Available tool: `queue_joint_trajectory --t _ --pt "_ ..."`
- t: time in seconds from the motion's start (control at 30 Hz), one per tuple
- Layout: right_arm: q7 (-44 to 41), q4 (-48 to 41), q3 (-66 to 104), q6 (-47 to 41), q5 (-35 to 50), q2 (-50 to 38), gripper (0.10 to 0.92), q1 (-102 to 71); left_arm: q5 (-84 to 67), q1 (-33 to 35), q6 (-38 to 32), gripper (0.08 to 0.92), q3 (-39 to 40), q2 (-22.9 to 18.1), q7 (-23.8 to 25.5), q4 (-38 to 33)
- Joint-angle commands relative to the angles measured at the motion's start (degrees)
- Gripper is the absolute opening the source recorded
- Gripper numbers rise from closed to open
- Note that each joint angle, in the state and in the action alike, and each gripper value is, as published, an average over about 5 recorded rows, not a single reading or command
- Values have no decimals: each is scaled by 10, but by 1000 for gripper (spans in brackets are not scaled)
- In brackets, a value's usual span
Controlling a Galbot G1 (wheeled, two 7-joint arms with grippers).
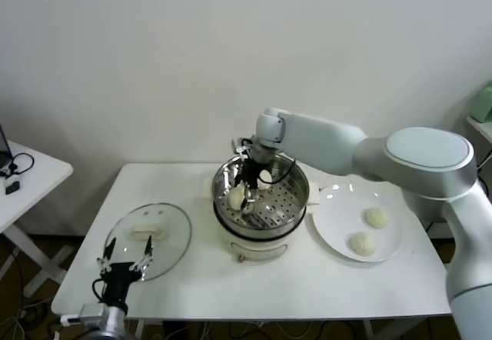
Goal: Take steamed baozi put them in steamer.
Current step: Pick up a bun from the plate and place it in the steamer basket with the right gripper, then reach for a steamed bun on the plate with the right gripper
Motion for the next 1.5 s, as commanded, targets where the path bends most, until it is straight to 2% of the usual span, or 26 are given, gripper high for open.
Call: queue_joint_trajectory --t 0.03,0.17,0.43,0.63,0.8,1.03,1.5 --pt "-18 102 -20 3 22 -63 823 82 -4 0 2 823 0 2 -1 -2" --pt "-30 196 -54 18 25 -150 823 160 -6 -2 6 823 3 4 -1 -3" --pt "-43 302 -92 33 -32 -330 823 222 -2 -6 10 823 14 7 -3 -3" --pt "-66 322 -80 45 -133 -443 823 185 -2 -1 10 823 15 10 -4 -4" --pt "-65 311 -9 58 -228 -504 823 86 -1 4 10 823 11 8 -9 -7" --pt "-61 275 120 70 -322 -534 823 -88 3 10 13 823 7 5 -10 -12" --pt "-43 215 231 76 -372 -487 823 -238 15 13 14 823 7 0 -9 -15"
